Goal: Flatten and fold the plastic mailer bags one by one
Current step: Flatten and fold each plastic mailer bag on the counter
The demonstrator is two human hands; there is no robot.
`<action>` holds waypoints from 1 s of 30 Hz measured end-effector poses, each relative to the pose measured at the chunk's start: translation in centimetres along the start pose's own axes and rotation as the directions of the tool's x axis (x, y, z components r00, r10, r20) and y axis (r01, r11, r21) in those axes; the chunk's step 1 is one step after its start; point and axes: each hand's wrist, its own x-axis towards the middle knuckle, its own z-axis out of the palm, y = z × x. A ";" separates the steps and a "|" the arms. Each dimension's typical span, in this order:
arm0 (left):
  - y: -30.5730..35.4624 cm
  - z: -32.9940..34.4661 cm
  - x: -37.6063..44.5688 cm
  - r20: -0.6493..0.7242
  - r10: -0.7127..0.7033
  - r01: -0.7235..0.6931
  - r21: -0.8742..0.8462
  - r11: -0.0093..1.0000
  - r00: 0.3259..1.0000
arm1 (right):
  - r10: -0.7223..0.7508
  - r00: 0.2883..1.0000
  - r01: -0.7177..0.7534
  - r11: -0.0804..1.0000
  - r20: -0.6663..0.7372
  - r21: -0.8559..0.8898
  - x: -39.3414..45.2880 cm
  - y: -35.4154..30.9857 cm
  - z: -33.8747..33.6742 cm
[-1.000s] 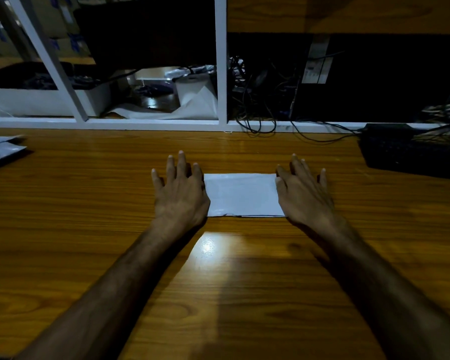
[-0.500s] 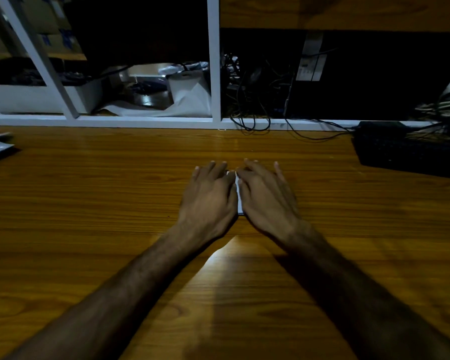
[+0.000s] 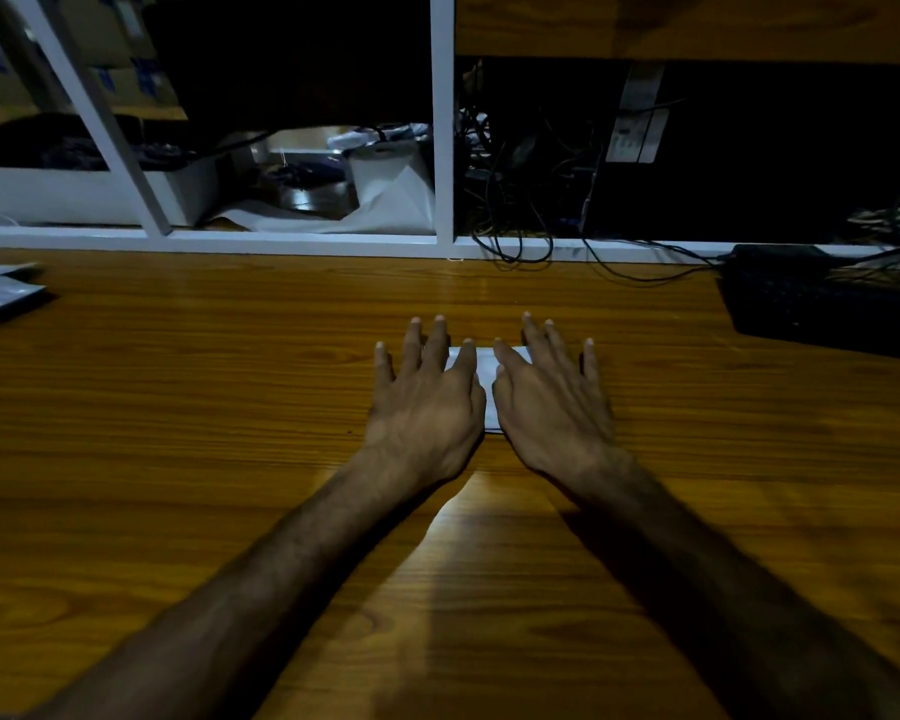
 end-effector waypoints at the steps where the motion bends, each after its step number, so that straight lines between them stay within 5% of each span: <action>1: -0.1 0.0 0.1 0.004 0.005 -0.005 -0.015 1.000 1.000 | 0.011 1.000 -0.011 1.000 0.007 0.001 -0.3 -0.1 -0.3; 30: -4.9 -0.3 -1.1 0.065 -0.118 0.118 -0.002 0.993 0.991 | 0.083 0.995 -0.086 0.995 0.057 0.051 -0.9 3.4 -1.2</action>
